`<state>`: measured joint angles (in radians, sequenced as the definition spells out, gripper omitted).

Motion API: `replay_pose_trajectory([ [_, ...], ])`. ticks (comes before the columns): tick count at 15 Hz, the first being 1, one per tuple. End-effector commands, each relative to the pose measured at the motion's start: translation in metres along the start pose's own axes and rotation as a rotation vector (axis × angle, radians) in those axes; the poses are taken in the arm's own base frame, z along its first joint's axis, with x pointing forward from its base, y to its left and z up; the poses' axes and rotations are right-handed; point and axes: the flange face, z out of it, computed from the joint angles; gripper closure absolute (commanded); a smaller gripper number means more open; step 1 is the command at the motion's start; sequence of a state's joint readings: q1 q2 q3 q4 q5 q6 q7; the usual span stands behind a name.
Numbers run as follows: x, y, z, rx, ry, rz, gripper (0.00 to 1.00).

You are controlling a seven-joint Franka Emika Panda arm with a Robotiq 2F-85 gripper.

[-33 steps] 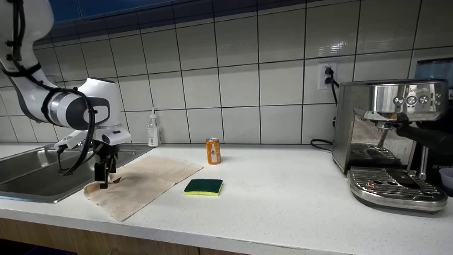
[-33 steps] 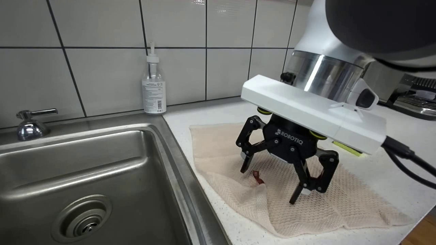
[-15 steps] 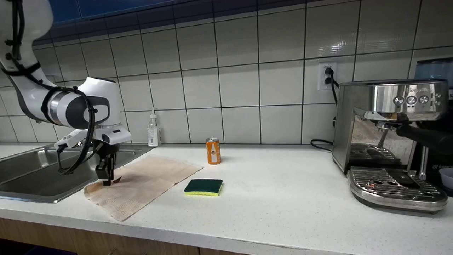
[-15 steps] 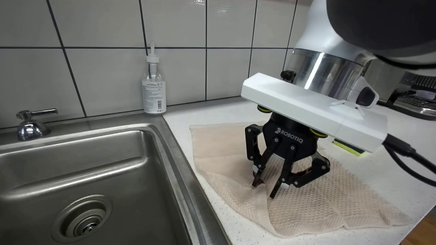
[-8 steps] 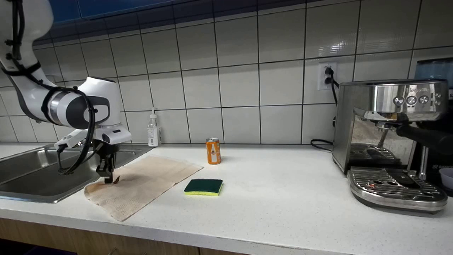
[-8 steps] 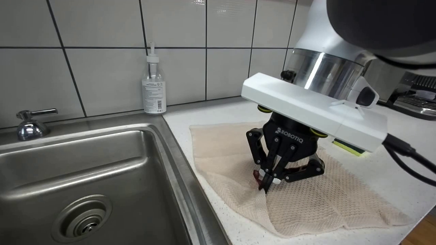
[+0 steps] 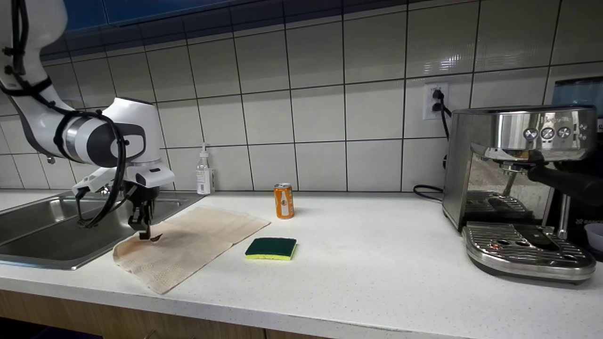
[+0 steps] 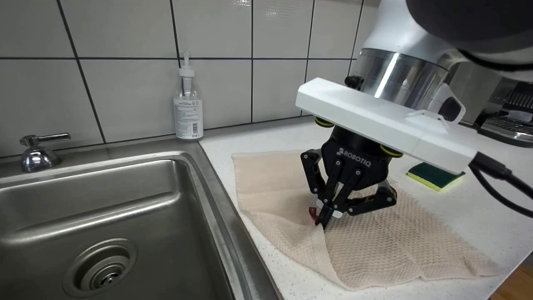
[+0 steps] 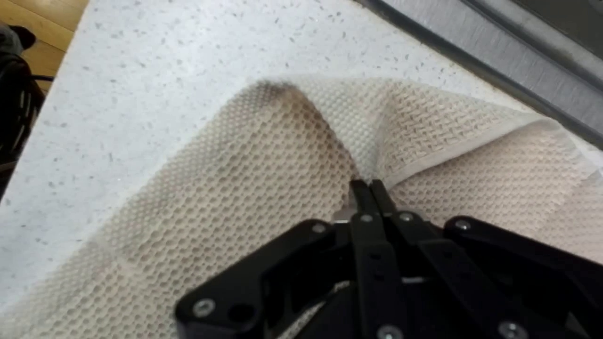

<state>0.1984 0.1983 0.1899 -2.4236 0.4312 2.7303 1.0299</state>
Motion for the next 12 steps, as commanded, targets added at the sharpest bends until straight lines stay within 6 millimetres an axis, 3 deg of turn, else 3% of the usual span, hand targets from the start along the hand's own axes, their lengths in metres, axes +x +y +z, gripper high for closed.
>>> replay_pose_trajectory([
  [1, -0.002, 0.001, -0.027, 0.019, 0.001, -0.019, 1.00],
  [12, 0.019, -0.004, -0.071, 0.104, 0.041, 0.003, 1.00],
])
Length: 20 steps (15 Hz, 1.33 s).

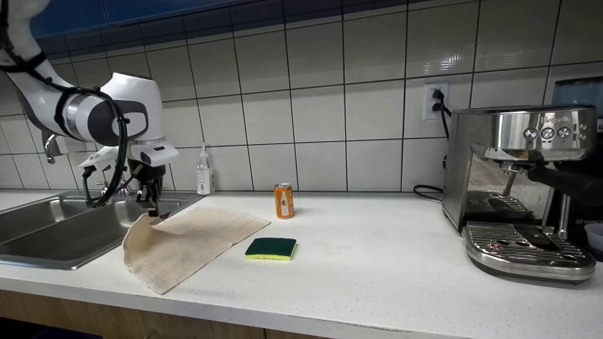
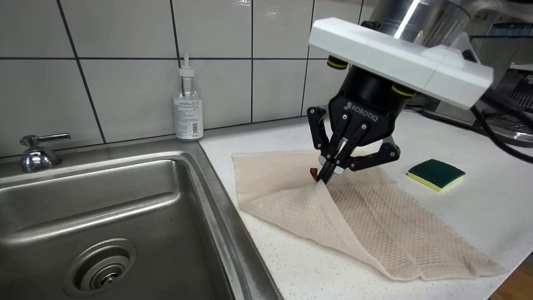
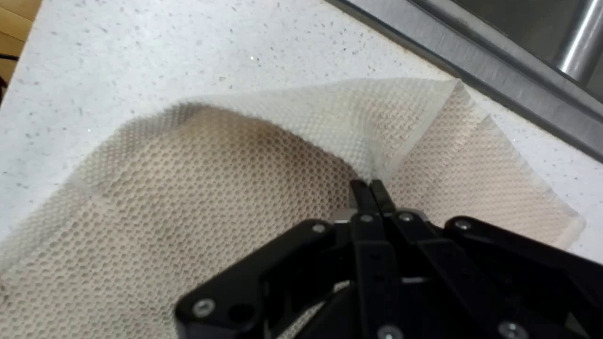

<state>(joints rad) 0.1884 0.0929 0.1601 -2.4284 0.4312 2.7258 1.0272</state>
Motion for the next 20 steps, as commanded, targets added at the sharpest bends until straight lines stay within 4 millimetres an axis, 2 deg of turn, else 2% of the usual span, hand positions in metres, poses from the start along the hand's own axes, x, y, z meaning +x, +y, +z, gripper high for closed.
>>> replay_pose_trajectory([
  [1, 0.011, 0.004, -0.022, 0.016, 0.005, -0.006, 1.00],
  [10, 0.047, 0.005, -0.044, 0.057, 0.037, 0.010, 1.00],
  [20, 0.087, 0.001, -0.054, 0.088, 0.088, -0.054, 1.00],
])
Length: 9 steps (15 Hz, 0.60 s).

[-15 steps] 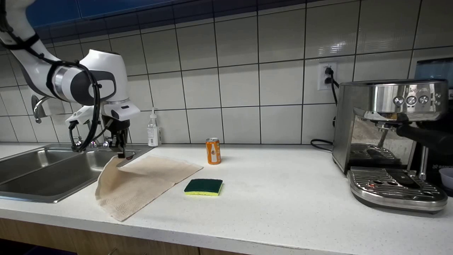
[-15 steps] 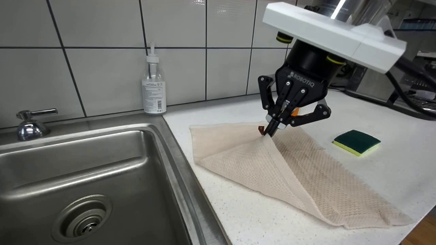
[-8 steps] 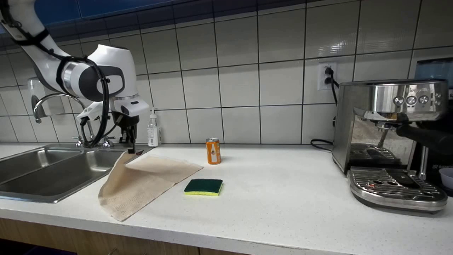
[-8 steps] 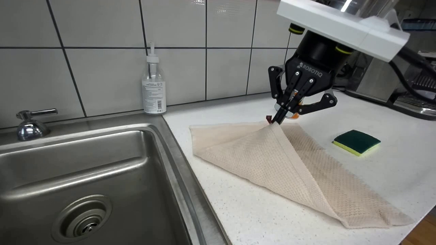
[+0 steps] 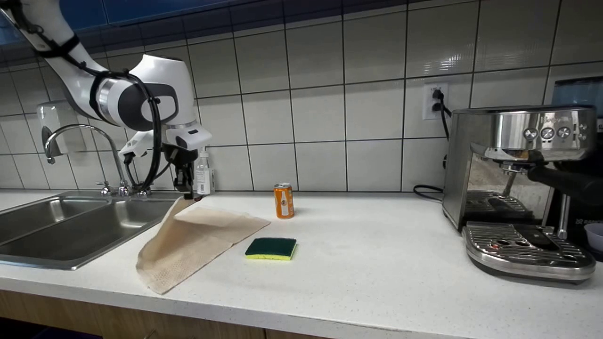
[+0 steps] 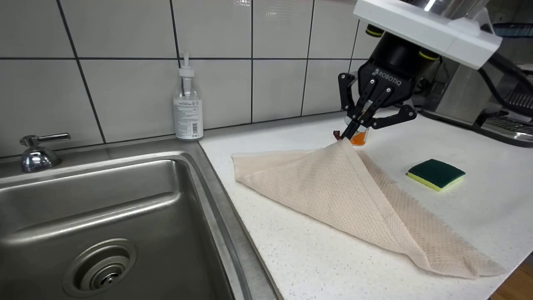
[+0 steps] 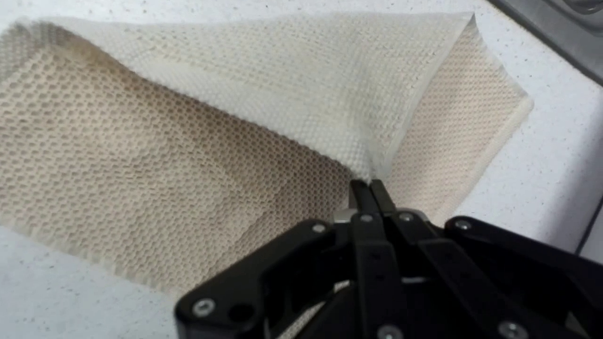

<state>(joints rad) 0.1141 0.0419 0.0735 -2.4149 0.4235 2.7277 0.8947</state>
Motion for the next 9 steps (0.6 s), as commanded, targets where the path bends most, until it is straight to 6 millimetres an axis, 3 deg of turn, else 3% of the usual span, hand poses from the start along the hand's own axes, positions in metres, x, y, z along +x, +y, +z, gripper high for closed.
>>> replay_pose_trajectory([
  [1, 0.017, -0.006, -0.007, 0.018, 0.009, -0.070, 1.00],
  [9, 0.042, -0.006, -0.009, 0.022, 0.015, -0.175, 1.00],
])
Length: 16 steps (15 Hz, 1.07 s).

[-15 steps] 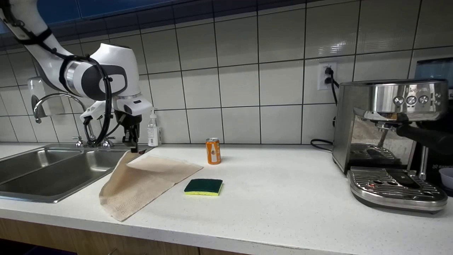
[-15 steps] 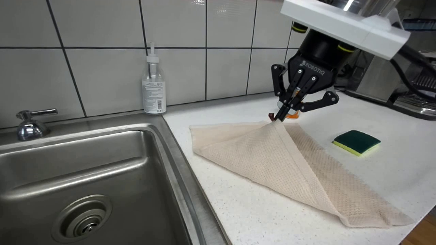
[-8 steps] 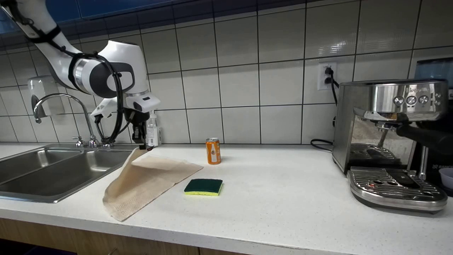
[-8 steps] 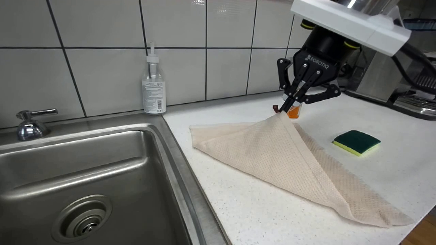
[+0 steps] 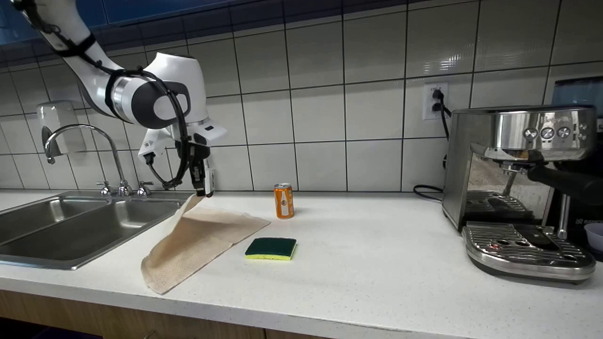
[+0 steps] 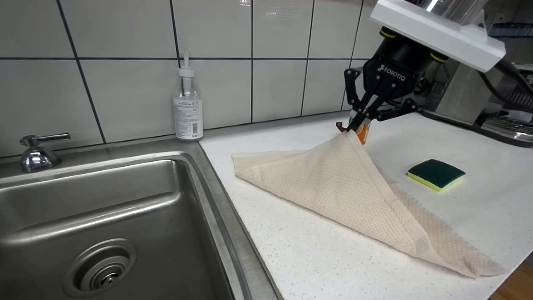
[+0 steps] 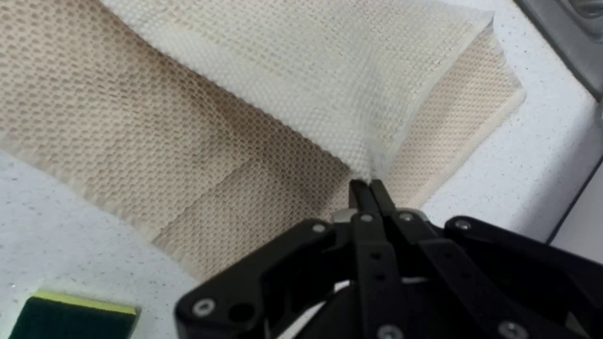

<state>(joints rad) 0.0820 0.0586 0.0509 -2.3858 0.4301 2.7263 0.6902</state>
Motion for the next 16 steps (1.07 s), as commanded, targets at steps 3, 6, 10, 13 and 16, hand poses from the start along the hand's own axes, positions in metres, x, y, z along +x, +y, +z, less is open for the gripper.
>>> replay_pose_trajectory([
  [3, 0.020, -0.006, -0.005, 0.011, 0.006, -0.011, 1.00],
  [6, 0.028, -0.008, -0.002, 0.013, 0.003, -0.015, 1.00],
  [10, 0.048, -0.006, 0.007, 0.010, 0.005, -0.020, 1.00],
  [13, 0.067, -0.005, 0.013, 0.008, 0.001, -0.018, 1.00],
  [16, 0.081, -0.004, 0.020, 0.006, 0.005, -0.034, 1.00],
])
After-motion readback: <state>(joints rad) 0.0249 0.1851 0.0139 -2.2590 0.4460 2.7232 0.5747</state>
